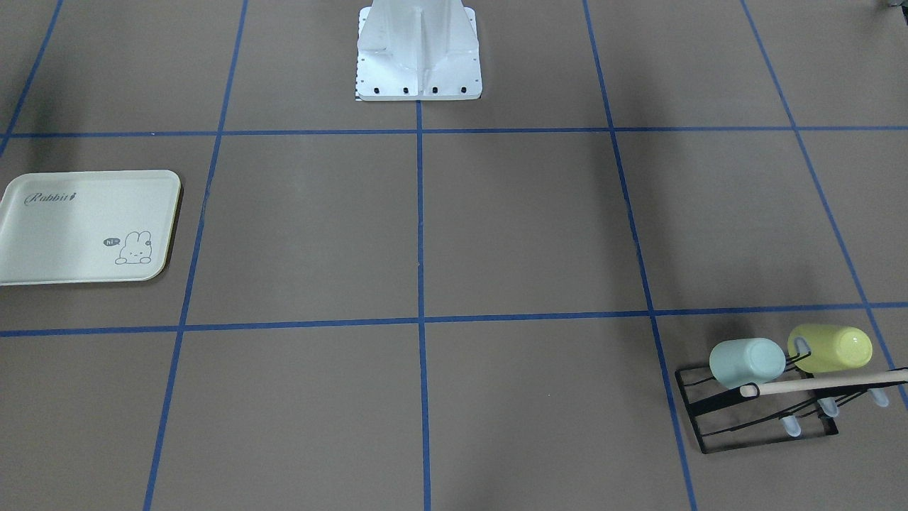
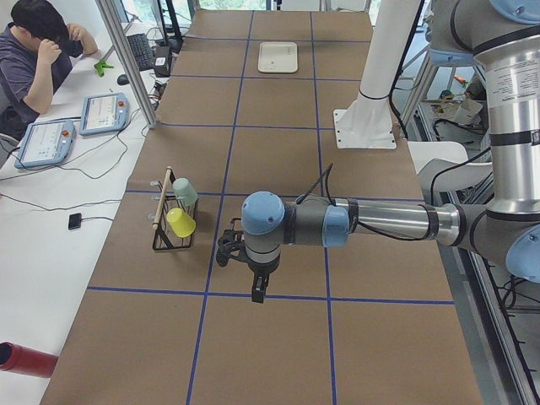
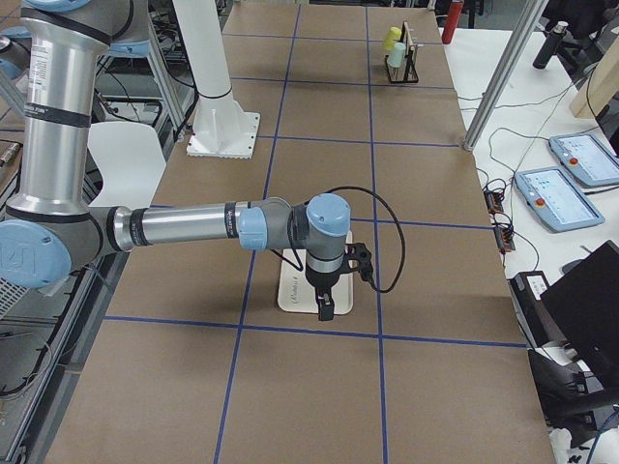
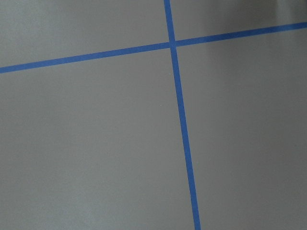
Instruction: Left arm grabs green cup and hands to right arm on tray
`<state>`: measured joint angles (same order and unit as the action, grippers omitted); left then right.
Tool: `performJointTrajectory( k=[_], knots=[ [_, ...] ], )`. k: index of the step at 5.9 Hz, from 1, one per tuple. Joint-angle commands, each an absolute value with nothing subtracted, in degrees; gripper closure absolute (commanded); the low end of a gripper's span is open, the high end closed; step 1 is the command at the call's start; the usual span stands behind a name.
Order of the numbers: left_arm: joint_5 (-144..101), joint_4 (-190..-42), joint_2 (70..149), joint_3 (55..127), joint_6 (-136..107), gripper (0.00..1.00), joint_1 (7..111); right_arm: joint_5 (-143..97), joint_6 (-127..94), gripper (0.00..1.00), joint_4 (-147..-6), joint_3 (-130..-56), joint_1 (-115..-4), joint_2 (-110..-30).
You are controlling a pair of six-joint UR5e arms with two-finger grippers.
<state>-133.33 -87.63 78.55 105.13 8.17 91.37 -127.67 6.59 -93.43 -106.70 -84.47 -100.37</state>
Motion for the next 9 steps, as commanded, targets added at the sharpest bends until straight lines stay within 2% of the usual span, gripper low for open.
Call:
performJointTrajectory(
  k=[1,4,6,7,8,9],
  knots=[
    [-133.3,-87.6,78.7,105.5,8.2,0.0,91.3,-127.6,6.6,0.0,-93.4,-106.7,-84.4,-100.4],
    [-133.6,-87.7,79.5,105.2,7.3,0.0,91.4,-127.7,6.2,0.0,-90.1,-106.6,-84.4,-99.8],
    [-133.4,-87.5,85.7,103.9,2.8,0.0,91.3,-127.5,5.8,0.0,-77.0,-105.7,-84.4,-99.7],
    [-133.5,-88.1,87.2,106.0,-5.4,0.0,91.4,-127.9,5.4,0.0,-73.4,-105.3,-84.4,-99.6],
    [-133.4,-93.5,88.1,106.5,-6.8,0.0,91.4,-128.1,3.5,0.0,-73.3,-104.9,-84.5,-98.4],
    [-133.4,-104.1,90.2,102.1,-6.9,0.0,91.2,-127.9,3.5,0.0,-73.2,-105.1,-84.5,-98.4]
  ],
)
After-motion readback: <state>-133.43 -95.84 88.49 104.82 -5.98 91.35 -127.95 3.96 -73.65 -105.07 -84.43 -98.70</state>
